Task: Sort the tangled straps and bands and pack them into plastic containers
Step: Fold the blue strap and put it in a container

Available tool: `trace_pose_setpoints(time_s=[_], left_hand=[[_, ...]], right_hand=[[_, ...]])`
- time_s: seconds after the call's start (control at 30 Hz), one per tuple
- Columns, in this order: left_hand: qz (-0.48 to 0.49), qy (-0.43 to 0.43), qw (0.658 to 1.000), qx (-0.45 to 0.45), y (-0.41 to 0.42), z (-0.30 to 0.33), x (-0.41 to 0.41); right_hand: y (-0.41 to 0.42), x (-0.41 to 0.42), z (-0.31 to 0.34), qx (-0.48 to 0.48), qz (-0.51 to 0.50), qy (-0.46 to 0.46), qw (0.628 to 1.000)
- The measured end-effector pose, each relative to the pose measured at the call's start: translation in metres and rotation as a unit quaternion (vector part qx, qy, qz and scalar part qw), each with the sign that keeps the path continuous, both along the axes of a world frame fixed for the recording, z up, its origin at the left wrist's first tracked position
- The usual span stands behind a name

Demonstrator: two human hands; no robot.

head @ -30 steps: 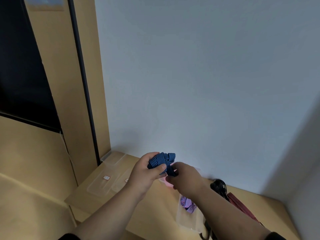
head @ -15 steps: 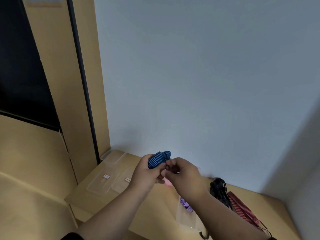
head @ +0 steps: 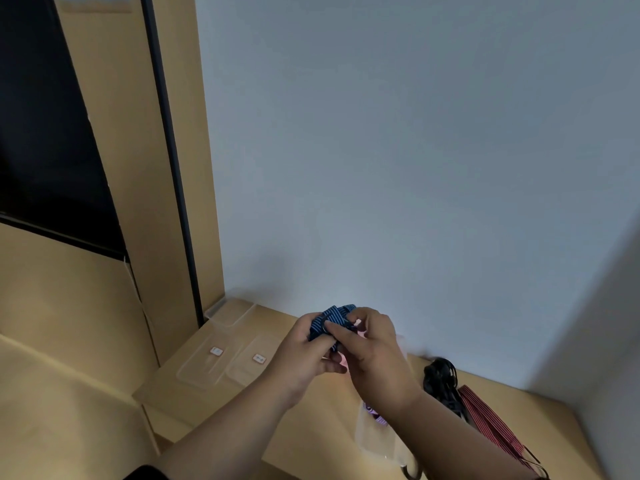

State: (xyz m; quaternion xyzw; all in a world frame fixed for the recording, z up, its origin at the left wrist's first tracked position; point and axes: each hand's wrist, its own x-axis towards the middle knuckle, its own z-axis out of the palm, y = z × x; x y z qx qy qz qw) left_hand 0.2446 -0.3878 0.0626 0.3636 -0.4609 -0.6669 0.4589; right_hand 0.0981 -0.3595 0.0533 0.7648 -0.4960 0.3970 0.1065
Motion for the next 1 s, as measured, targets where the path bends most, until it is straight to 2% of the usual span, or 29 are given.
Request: trace_pose_setpoints(time_s=[0.1,0.3,0.4,0.53,0.63,0.7,0.83,1.0], left_hand=[[-0.019,-0.008,1.000,-0.001,-0.001,-0.001,0.004],[-0.036,-0.018,0.999,0.016,0.002,-0.003,0.004],[-0.019,-0.037,0.999,0.019,0.004,0.000,0.000],[0.028,-0.012,0.999,0.040,0.009,0.006,-0.008],[0.081,-0.003,0.995,0.058,0.005,0.007,-0.010],[0.103,-0.039,0.993,0.032,0.002,0.002,-0.007],[0.113,-0.173,0.977,-0.051,0.003,-0.012,-0.004],[0.135,-0.283,0.944,-0.104,-0.010,-0.025,0.008]], right_hand=[[0.001,-0.004,-0.003,0.039,-0.003,0.031,0.999],[0.008,-0.005,0.004,0.044,-0.025,0.063,0.997],[0.006,-0.005,0.001,0.064,-0.020,0.002,0.998],[0.006,-0.005,0.006,0.058,0.010,-0.139,0.989],[0.013,0.007,0.015,0.062,0.061,-0.163,0.983],[0.015,0.009,0.015,0.096,0.059,-0.176,0.978],[0.017,0.009,0.011,0.157,-0.001,-0.164,0.974],[0.026,0.018,0.015,0.119,-0.030,-0.142,0.982]])
